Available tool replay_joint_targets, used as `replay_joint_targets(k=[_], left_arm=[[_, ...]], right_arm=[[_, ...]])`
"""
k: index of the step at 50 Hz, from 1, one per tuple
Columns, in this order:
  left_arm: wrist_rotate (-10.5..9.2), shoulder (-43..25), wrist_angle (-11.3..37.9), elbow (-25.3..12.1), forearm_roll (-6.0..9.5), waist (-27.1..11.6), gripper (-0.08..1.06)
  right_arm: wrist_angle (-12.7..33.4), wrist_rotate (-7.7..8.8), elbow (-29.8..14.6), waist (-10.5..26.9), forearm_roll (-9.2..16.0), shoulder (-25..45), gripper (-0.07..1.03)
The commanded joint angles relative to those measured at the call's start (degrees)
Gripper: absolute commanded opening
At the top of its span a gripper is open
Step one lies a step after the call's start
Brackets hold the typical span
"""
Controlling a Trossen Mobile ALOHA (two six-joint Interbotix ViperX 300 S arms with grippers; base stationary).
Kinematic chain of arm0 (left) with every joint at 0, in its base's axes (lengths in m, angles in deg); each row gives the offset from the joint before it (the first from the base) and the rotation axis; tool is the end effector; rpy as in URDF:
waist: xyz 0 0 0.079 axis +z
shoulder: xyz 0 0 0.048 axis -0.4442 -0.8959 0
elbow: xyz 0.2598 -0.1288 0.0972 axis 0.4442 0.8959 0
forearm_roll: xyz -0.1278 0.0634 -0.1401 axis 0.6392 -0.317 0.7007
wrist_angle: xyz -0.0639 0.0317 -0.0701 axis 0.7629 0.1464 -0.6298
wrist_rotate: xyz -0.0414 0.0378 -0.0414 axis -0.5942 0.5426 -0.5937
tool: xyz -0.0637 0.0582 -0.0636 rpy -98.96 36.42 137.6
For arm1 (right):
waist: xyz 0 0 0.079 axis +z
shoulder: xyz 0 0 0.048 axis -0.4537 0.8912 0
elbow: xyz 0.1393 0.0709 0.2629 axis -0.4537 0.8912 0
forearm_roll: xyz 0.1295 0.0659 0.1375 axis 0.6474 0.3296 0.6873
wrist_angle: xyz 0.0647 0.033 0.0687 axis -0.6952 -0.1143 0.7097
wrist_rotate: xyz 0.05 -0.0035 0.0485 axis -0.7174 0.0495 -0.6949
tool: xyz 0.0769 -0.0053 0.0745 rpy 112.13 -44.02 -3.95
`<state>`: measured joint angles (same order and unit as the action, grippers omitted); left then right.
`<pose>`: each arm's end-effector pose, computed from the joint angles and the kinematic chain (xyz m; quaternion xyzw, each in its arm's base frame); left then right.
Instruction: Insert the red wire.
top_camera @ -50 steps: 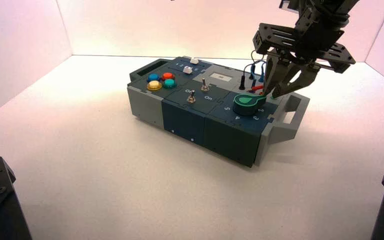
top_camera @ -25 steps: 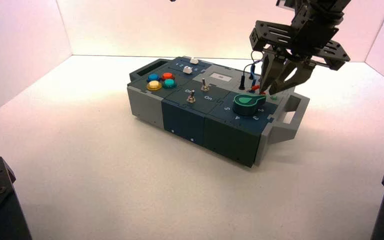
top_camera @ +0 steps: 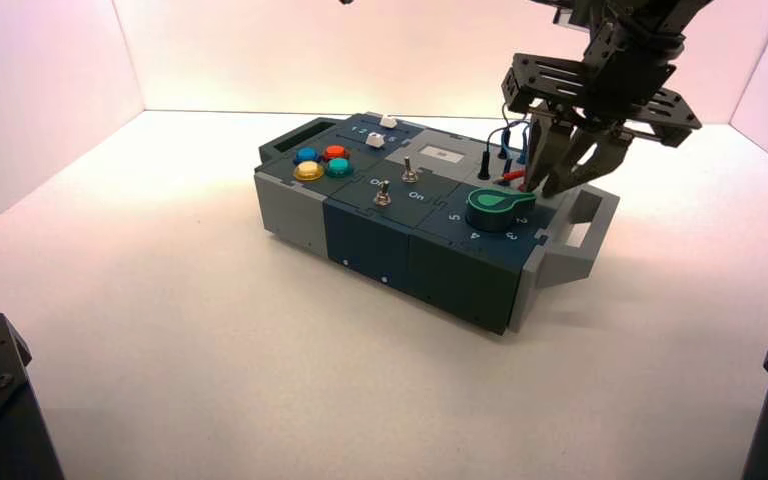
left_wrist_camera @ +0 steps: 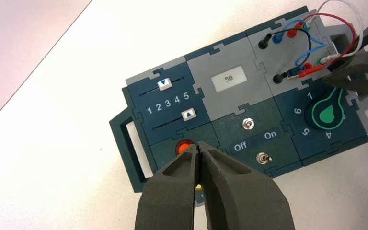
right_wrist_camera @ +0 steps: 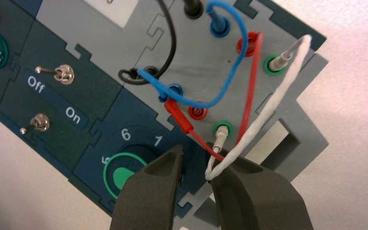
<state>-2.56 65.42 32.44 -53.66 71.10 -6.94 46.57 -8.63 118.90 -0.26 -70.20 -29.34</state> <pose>0.3226 -0.2365 0.1896 0.2626 0.4484 -0.3782 0.7661 0.2412 0.1321 0.0501 0.0785 0.5978 0.0663 0.7950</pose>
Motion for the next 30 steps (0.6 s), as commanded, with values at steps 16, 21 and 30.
replay_joint_targets(k=[16,21,30], left_arm=[[0.09,0.09,-0.44,-0.62,0.18,0.09,-0.03],[0.09,0.09,-0.44,-0.62,0.09,0.09,-0.03],[0.09,0.09,-0.44,-0.44,0.09,0.09,-0.03]], right_arm=[[-0.62,0.00,-3.34,-0.62,-0.26,-0.18,0.28],[-0.79,0.00,-3.60,-0.62,-0.26,0.26,0.28],[-1.49,0.09,-3.87,-0.62,-0.26,0.88,0.28]])
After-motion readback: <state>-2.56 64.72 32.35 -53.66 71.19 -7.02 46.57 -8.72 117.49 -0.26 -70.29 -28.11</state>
